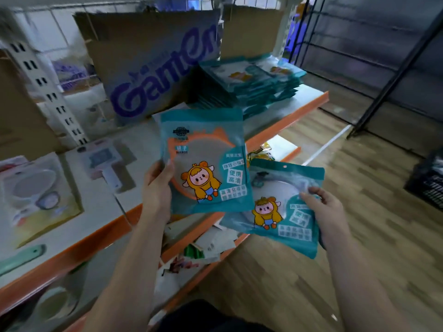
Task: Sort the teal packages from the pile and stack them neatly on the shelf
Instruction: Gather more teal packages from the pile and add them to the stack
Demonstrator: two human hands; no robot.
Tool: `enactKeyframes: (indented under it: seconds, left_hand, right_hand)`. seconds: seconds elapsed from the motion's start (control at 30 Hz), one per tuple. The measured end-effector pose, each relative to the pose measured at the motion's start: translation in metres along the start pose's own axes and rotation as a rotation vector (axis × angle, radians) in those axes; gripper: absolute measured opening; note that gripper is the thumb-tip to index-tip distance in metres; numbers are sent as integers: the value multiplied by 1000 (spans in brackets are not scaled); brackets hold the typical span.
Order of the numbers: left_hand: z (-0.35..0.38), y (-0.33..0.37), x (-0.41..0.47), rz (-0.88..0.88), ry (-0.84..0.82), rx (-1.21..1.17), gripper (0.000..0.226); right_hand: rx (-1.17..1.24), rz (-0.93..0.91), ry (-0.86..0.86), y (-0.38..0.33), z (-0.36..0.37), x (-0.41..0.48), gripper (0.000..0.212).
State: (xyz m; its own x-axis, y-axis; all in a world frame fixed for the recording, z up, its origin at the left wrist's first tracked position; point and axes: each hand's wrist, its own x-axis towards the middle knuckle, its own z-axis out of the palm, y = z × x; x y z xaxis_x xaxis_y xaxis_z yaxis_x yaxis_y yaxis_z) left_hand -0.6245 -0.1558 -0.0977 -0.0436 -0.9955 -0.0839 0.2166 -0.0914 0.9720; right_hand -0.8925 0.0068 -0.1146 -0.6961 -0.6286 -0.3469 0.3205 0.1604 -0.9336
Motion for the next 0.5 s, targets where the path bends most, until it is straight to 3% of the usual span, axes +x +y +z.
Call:
enactKeyframes:
  seconds: [0.13,0.27,0.37,0.5]
  left_hand:
    - [42,3,16,25,-5,-26,28]
    - [80,8,49,38,68,-110,13]
    - [105,15,77,75,94,-145,6]
    - [130,30,103,191,78,-164,20]
  right_hand:
    - [140,6,-18,-14,-15,34,33]
    - [170,-121,-67,-34,-28,78,47]
    - [155,-111,-81,-53,-34,117,38]
    - [123,-115,-87,-79,-32,168,31]
